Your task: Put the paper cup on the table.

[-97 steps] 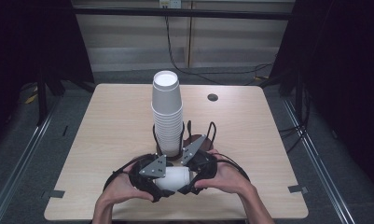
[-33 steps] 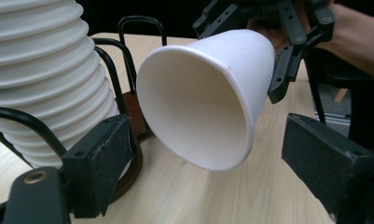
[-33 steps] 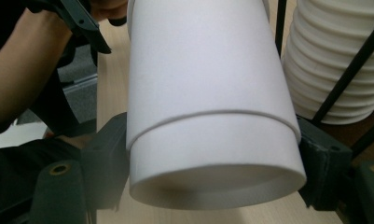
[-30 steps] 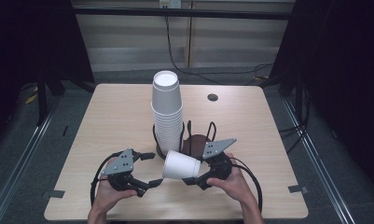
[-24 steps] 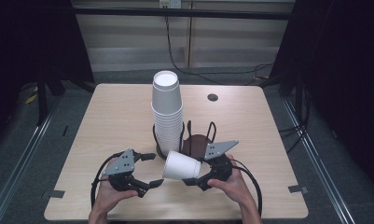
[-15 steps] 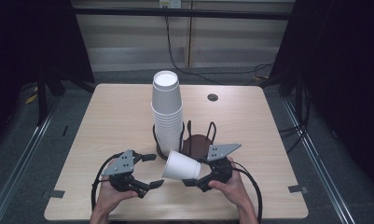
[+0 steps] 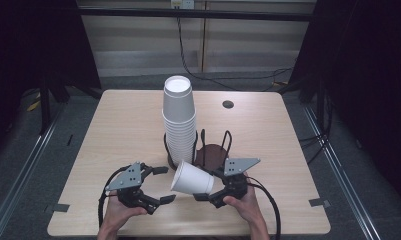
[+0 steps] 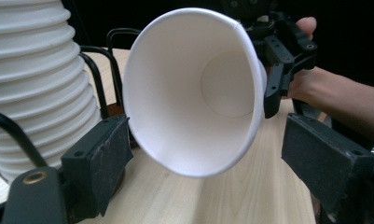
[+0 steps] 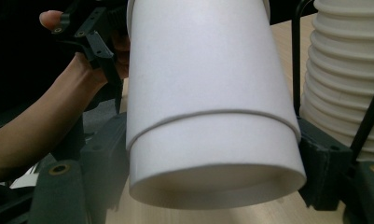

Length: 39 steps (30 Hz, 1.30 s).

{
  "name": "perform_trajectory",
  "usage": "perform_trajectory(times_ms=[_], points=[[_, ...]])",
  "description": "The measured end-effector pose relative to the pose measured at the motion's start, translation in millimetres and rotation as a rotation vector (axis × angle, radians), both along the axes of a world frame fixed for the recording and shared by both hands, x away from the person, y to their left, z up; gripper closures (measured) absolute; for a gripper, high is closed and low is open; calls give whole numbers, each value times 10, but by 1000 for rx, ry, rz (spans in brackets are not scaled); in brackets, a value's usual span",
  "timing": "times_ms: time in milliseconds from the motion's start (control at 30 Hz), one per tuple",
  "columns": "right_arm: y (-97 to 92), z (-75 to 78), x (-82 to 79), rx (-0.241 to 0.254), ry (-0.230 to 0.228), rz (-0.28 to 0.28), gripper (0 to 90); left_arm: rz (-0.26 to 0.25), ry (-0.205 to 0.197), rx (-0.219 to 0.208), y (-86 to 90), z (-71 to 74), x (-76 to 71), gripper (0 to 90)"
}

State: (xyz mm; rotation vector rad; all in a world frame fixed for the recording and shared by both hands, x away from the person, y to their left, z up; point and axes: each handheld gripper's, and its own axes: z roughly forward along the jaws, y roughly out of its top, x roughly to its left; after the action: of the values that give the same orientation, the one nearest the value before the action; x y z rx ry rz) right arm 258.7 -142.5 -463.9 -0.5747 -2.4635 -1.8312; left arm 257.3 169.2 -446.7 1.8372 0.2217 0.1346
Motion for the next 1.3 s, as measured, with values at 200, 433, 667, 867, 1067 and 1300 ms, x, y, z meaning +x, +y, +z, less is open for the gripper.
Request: perform_trajectory(times_ms=[200, 433, 667, 867, 1067, 1300], points=[[44, -13, -21, 18, -6, 11, 235, -11, 17, -49, -1, -31, 29, 158], [64, -7, -43, 26, -22, 25, 235, -10, 27, -78, -27, -35, 76, 150], [66, -12, -55, 12, -23, 28, 236, 14, 27, -50, -93, -15, 106, 33], [77, -11, -61, 6, -15, 32, 235, -2, 52, -49, -124, -27, 127, 0], [109, -9, -63, -7, -17, 42, 236, -24, 50, -40, -158, -8, 143, 0], [125, -2, -62, -7, -20, 48, 236, -46, 36, -18, -236, 31, 144, 0]])
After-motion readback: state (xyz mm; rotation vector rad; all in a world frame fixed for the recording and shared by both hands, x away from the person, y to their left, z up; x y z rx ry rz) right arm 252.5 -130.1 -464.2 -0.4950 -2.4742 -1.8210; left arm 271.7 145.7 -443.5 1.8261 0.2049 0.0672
